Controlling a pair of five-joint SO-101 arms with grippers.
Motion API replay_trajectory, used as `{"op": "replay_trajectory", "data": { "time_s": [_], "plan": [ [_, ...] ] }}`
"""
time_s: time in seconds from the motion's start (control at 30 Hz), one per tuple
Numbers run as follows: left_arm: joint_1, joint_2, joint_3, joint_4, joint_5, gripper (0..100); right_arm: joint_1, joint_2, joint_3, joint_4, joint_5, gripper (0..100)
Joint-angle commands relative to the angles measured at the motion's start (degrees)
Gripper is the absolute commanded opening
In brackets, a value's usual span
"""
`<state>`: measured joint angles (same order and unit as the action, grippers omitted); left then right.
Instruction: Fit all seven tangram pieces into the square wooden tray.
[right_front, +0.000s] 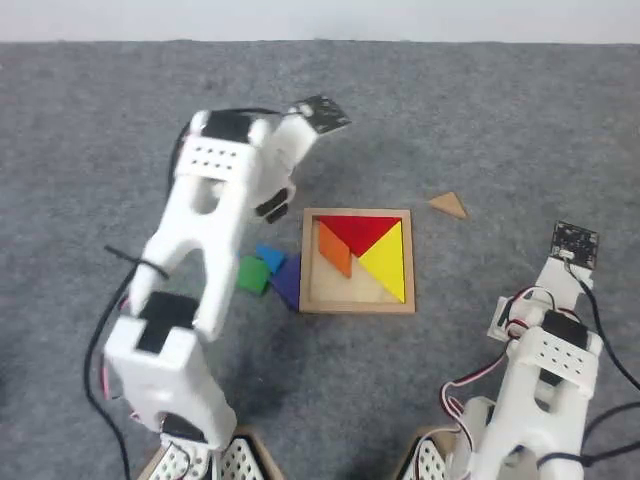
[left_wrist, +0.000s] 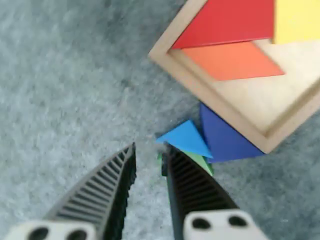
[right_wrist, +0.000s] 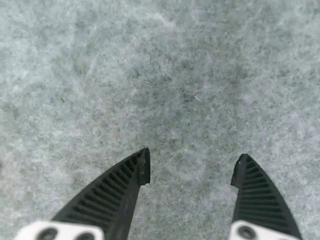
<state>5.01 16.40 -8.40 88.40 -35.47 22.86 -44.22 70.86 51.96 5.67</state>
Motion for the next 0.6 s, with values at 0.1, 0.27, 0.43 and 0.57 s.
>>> {"op": "replay_trajectory", "data": {
  "time_s": [0.1, 0.27, 0.43, 0.57],
  "plan": [
    [-2.3, -22.2, 34.1, -22.3, 9.7, 9, -3.7, -1.9, -2.7, -0.8, -0.3, 27.0],
    [-3.8, -29.0, 45.7, -27.3, 18.1, 9, -10.2, -1.8, -3.4, 0.3, 3.9, 27.0],
    [-13.3, -29.7, 49.5, -31.0, 24.6, 9, -24.8, 2.6, -15.8, 9.6, 3.4, 27.0],
    [-26.6, -29.7, 49.6, -33.8, 27.7, 15, -35.6, 13.5, -27.8, 10.6, 3.0, 27.0]
  ]
}}
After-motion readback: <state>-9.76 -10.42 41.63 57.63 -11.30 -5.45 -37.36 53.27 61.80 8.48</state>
